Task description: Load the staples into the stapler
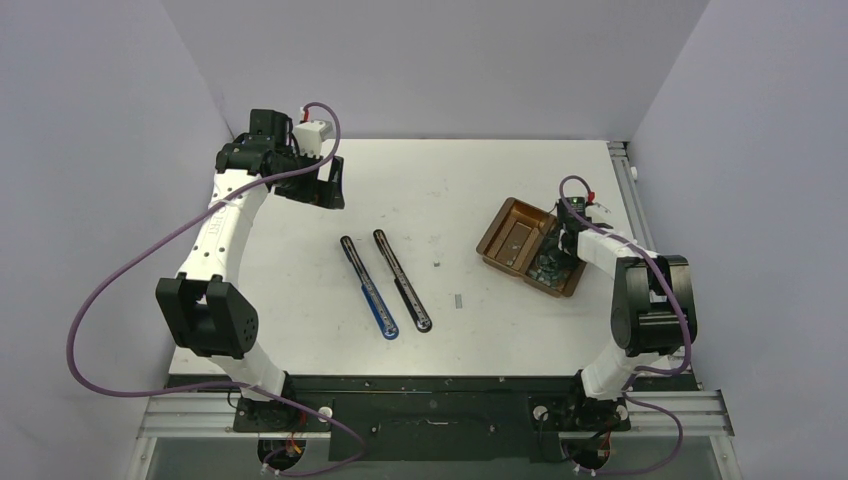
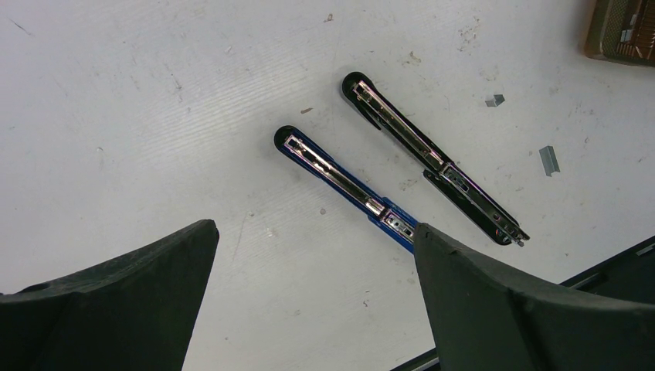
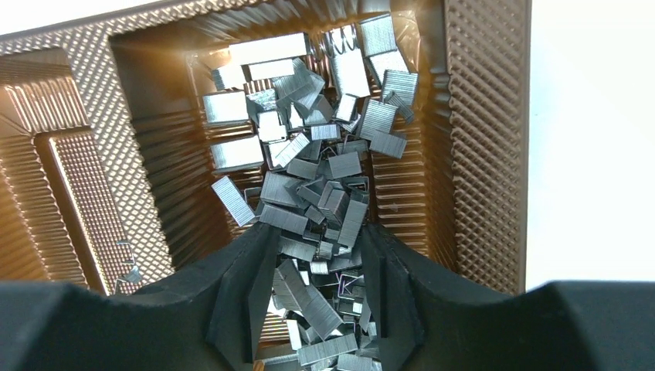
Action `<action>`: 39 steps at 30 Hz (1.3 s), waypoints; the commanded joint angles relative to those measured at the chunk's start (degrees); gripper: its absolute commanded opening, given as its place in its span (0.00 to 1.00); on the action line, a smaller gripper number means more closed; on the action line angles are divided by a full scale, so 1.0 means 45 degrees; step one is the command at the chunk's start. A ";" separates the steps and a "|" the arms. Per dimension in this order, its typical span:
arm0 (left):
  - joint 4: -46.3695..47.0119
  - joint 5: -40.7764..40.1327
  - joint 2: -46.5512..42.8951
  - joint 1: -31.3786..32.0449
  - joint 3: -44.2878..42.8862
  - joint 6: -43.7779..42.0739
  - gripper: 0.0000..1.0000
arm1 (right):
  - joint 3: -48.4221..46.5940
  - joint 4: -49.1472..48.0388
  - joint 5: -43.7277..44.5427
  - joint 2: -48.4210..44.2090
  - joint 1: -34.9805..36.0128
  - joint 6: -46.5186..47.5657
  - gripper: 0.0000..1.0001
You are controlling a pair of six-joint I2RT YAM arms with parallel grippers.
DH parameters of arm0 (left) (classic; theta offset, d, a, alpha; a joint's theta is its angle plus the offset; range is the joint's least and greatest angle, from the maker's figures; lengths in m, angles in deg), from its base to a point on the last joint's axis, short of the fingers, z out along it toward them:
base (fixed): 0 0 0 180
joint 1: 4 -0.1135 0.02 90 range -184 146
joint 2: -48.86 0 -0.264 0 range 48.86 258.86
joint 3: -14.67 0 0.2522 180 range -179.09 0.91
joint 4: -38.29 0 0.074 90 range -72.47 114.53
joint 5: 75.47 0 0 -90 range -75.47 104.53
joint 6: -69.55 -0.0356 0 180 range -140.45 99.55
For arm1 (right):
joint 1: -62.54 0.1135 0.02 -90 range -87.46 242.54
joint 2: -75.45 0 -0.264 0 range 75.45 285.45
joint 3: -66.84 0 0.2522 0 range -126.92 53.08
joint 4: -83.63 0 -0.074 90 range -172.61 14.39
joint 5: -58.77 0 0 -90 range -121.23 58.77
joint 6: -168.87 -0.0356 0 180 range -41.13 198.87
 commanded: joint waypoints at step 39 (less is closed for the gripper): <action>0.0117 0.0286 -0.0300 -0.0108 -0.0297 0.0012 0.96 | 0.0099 0.0318 0.0269 -0.2207 0.0347 0.0745 0.24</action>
